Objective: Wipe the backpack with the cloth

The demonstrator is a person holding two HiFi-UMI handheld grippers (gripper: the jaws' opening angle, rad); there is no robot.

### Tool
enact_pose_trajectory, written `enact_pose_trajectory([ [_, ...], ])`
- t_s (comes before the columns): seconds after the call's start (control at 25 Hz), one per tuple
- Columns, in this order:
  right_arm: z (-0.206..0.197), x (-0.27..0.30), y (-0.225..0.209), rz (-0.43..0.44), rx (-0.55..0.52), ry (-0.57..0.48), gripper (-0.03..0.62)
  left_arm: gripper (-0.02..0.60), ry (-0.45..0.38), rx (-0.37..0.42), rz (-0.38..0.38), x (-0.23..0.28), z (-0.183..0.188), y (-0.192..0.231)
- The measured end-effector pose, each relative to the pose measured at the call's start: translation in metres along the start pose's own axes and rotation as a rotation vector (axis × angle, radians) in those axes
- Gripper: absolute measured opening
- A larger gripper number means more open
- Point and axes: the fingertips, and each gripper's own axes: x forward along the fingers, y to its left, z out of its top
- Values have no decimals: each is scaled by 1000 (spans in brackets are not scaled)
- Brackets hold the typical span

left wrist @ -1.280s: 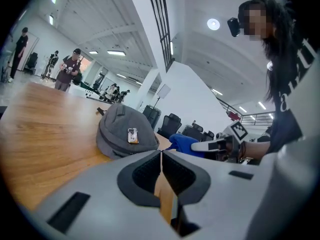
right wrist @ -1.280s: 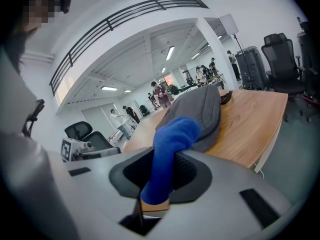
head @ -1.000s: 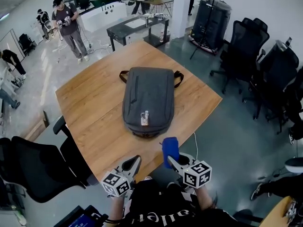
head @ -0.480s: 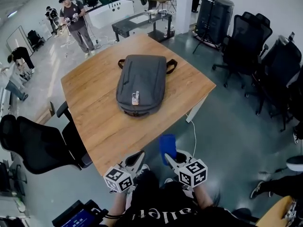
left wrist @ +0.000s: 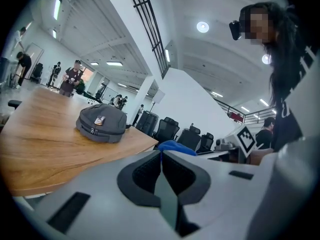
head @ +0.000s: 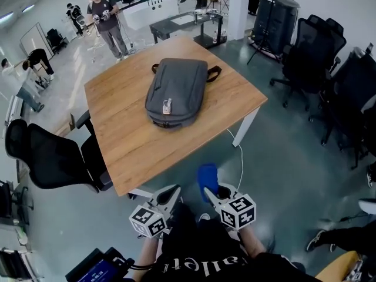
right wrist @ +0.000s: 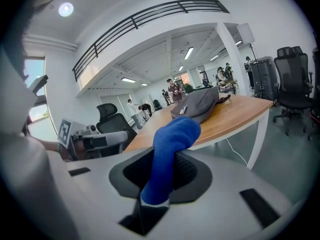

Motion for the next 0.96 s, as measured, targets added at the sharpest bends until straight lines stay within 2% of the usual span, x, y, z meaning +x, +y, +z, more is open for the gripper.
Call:
enact_pose_trajectory([
  [0.4,-4,10,9,46,-10,-1,86,2,-7,24,22,-6,3,4],
  [0.72,-5,6,11,36,-9,-9,86,2,-16,51,-23,1,13,-8],
  [0.96,-7,7,8,32,-10,-6,86,2,-9,50,-22,1,10,-8],
])
